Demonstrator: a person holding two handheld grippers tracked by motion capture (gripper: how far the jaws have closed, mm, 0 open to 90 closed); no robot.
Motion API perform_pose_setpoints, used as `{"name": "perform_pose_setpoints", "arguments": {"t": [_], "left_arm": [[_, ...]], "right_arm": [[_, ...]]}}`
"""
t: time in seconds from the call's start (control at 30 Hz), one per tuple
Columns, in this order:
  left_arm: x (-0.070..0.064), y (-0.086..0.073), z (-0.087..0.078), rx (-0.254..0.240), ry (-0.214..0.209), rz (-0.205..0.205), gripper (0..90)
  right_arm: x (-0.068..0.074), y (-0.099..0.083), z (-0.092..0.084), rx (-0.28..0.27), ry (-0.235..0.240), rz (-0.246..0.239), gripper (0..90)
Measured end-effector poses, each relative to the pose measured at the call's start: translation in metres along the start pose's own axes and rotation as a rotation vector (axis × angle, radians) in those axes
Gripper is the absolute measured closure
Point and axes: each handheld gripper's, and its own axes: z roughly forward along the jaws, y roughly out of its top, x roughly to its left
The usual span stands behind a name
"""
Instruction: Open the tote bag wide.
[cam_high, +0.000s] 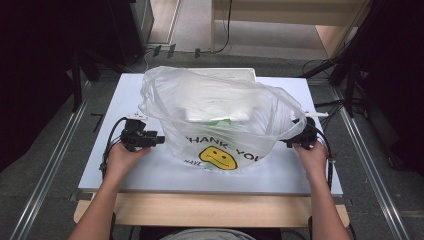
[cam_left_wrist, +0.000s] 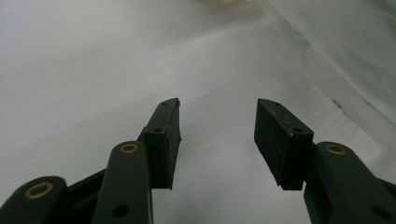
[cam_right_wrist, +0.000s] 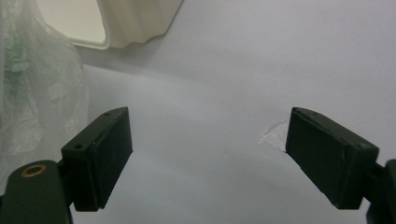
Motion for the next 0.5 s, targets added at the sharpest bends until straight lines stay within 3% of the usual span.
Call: {"name": "perform_pose_setpoints", "arguments": {"t": [0.17,0.27,0.37,0.5], "left_arm": [[-0.0019,-0.0008,0.0044,0.025,-0.021,0.01,55.7],[-0.0021,-0.0007,0.0029,0.013,-0.031,0.005,57.9],[-0.0023,-0.0004,0.0002,0.002,-0.042,0.007,59.1],[-0.0031,0.0003,-0.0023,0.0,-0.05,-0.016,58.8]], "right_arm": [[0.0,0.0015,-0.0045,-0.008,0.054,-0.015,15.7],[0.0034,0.0036,-0.0067,-0.014,0.077,-0.039,17.7],[0.0066,0.006,-0.0063,-0.015,0.062,-0.053,17.2],[0.0039,0.0064,-0.003,0.007,0.077,-0.031,21.1]]}}
